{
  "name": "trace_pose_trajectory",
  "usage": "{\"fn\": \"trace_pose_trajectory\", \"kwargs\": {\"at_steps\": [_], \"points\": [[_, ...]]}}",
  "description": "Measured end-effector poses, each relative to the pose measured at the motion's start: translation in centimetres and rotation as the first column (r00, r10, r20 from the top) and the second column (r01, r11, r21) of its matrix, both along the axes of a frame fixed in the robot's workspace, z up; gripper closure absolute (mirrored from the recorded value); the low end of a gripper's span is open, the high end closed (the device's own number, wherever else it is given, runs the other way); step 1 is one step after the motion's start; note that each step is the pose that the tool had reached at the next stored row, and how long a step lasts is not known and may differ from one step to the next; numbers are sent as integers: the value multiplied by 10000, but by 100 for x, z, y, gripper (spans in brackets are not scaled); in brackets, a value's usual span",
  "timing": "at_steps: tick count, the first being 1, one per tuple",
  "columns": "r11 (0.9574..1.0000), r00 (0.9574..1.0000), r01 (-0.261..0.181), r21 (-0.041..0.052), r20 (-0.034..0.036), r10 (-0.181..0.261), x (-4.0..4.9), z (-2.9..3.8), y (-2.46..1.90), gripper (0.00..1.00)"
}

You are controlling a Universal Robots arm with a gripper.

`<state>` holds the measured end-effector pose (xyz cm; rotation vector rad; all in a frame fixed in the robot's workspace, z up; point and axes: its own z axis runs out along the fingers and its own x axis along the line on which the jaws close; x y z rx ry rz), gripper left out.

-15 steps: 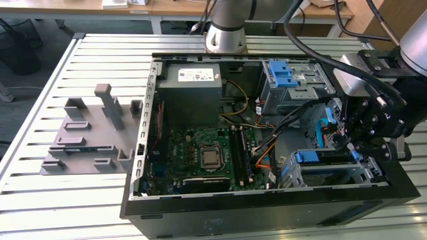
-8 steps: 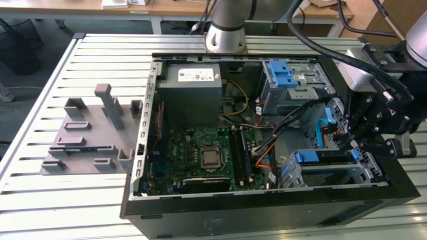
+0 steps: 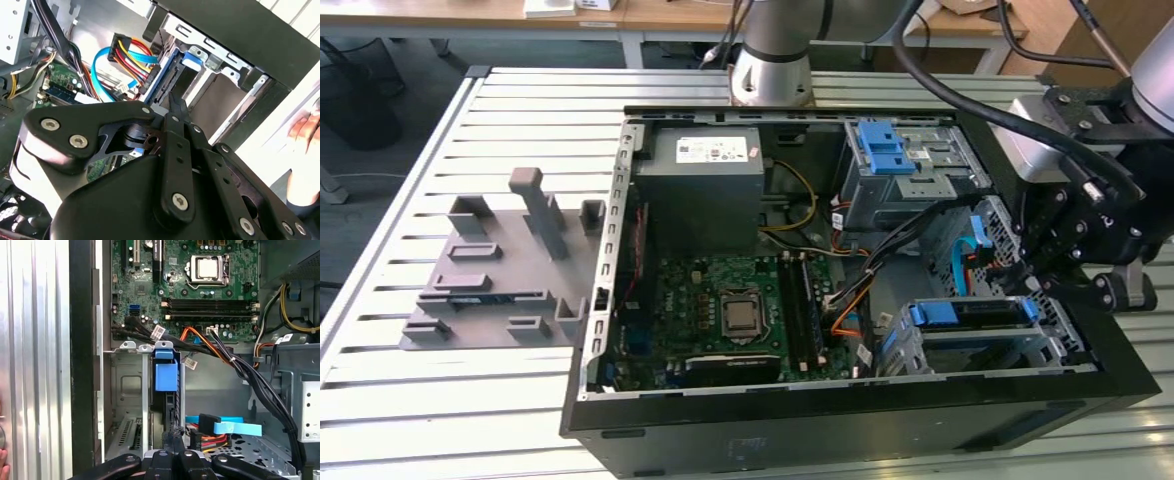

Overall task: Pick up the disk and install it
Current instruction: 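Insert the first disk wire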

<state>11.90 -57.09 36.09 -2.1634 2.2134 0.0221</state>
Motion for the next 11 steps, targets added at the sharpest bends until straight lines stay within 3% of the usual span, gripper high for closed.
{"fn": "trace_pose_trajectory", "kwargs": {"at_steps": [6, 11], "points": [[10000, 10000, 1, 1, 67, -1, 0, -2, 93, 89], [10000, 9999, 0, 0, 125, 0, 0, -2, 112, 89]]}}
